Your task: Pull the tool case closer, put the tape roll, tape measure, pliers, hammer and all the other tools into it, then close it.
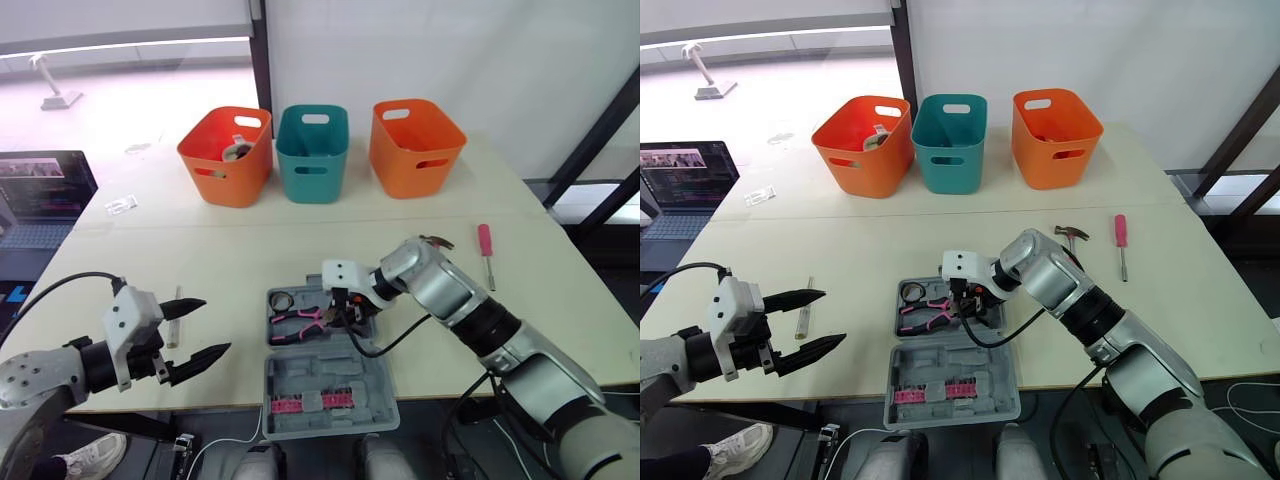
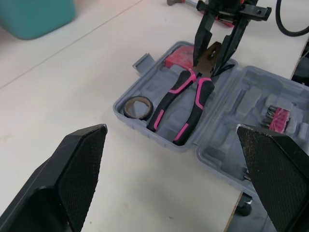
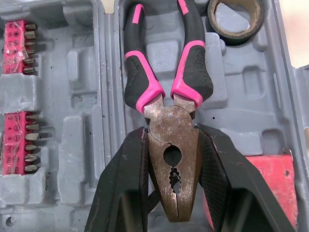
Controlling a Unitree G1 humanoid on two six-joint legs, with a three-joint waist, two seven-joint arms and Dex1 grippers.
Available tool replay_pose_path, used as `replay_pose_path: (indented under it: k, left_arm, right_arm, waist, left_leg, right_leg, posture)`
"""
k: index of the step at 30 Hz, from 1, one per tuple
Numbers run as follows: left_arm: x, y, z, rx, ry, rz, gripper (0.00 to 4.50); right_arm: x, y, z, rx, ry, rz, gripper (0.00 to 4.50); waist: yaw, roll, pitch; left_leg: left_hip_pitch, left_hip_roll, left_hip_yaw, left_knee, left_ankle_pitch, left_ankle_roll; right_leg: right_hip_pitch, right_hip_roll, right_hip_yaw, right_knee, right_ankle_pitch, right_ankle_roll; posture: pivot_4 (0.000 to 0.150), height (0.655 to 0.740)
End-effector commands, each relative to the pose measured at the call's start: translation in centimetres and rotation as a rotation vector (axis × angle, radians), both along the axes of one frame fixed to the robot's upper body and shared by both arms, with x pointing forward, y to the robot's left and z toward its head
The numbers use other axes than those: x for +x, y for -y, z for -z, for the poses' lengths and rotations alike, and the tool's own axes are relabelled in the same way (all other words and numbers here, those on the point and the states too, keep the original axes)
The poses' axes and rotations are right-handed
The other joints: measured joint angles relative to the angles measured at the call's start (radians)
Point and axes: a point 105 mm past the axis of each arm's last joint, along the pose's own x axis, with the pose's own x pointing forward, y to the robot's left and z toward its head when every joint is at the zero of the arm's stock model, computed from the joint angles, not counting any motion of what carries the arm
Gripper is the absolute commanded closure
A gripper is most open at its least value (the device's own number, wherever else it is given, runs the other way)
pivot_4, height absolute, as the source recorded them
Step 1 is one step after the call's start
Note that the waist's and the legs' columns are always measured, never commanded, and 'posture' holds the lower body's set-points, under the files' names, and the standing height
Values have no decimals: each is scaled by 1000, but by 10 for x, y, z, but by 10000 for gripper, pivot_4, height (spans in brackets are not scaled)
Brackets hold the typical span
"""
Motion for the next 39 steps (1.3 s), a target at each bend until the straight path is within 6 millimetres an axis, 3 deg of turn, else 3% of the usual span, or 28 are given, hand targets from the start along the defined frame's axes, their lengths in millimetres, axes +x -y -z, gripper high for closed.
replay_pose_path:
  k: [1,11,13,17,24,27,31,36,39]
  left_arm:
    - [1,4,-12,13,47,13,0]
    - [3,6,-11,28,42,26,0]
    - [3,8,-11,22,41,31,0]
    - [3,10,-11,17,39,40,0]
    - [5,11,-7,9,33,48,0]
    - [7,13,-6,1,30,59,0]
    - [8,15,-3,5,22,77,0]
    - [10,17,-1,5,22,86,0]
    - [10,16,-1,5,23,85,0]
  right_arm:
    - [1,-10,-5,52,21,-16,35544]
    - [2,-7,4,61,4,-13,35544]
    - [3,-9,-3,84,29,-27,25219]
    - [2,-15,-41,248,15,-34,6570]
    - [1,-16,-78,584,14,39,6570]
    - [-2,-12,-70,633,58,51,6570]
    - [0,-12,-43,595,92,77,19074]
    - [7,-9,-5,547,65,140,44459]
    - [9,-6,9,532,53,157,44459]
  waist:
    - [0,0,0]
    - [-3,0,0]
    - [-2,0,0]
    - [1,0,0]
    - [2,-1,0]
    - [2,-1,0]
    - [0,-1,0]
    - [0,-1,0]
    - [1,-1,0]
  left_leg:
    - [0,0,0,0,0,0]
    - [1,0,0,0,0,0]
    - [1,0,0,0,0,0]
    - [0,0,0,0,0,0]
    - [0,0,0,0,0,0]
    - [0,0,0,0,0,0]
    - [0,0,0,0,0,0]
    - [1,0,1,0,0,0]
    - [0,0,1,0,0,0]
  right_leg:
    - [0,0,0,1,0,0]
    - [-1,0,0,3,0,0]
    - [-1,0,0,3,0,-1]
    - [-1,0,0,3,0,-1]
    - [-1,0,0,3,0,0]
    - [-1,0,0,3,0,0]
    - [-1,0,1,3,0,0]
    - [-1,0,1,3,0,0]
    - [-1,0,1,3,0,0]
  posture:
    - [1500,7400]
    - [1500,7400]
    - [1500,7400]
    - [1500,7400]
    - [1500,7400]
    - [1500,7400]
    - [1500,7400]
    - [1500,7400]
    - [1500,7400]
